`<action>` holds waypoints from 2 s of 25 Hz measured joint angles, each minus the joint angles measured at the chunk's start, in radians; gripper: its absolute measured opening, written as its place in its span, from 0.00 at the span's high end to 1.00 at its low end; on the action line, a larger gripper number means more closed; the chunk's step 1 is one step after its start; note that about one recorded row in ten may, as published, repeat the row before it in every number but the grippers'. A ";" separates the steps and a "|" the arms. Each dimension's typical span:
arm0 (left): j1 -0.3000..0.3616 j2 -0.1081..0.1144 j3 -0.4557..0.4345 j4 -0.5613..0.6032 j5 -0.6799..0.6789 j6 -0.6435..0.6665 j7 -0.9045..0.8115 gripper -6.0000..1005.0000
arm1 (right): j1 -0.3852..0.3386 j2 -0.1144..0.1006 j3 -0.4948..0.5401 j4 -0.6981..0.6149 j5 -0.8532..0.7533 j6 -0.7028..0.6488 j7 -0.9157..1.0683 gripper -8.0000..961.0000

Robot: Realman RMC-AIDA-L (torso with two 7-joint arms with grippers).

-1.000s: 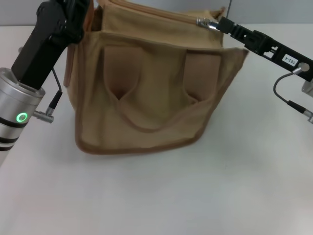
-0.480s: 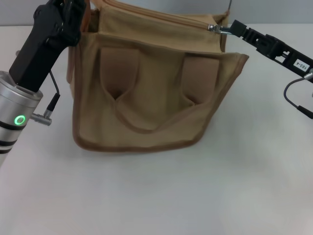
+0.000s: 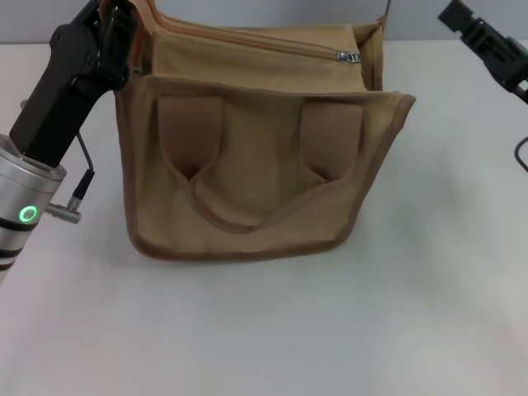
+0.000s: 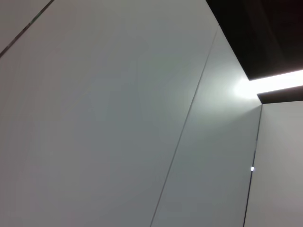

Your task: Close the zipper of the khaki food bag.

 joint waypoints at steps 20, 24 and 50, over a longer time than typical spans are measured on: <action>0.123 0.005 -0.016 0.066 0.025 -0.013 0.104 0.65 | -0.089 0.000 -0.015 0.043 -0.006 -0.084 -0.249 0.33; 0.185 0.011 -0.072 0.092 0.024 -0.011 0.099 0.48 | -0.111 -0.001 -0.015 0.046 -0.021 -0.089 -0.296 0.32; 0.312 0.007 0.638 0.439 0.100 0.107 0.115 0.19 | 0.012 0.002 -0.263 0.073 -0.438 -0.144 -0.586 0.15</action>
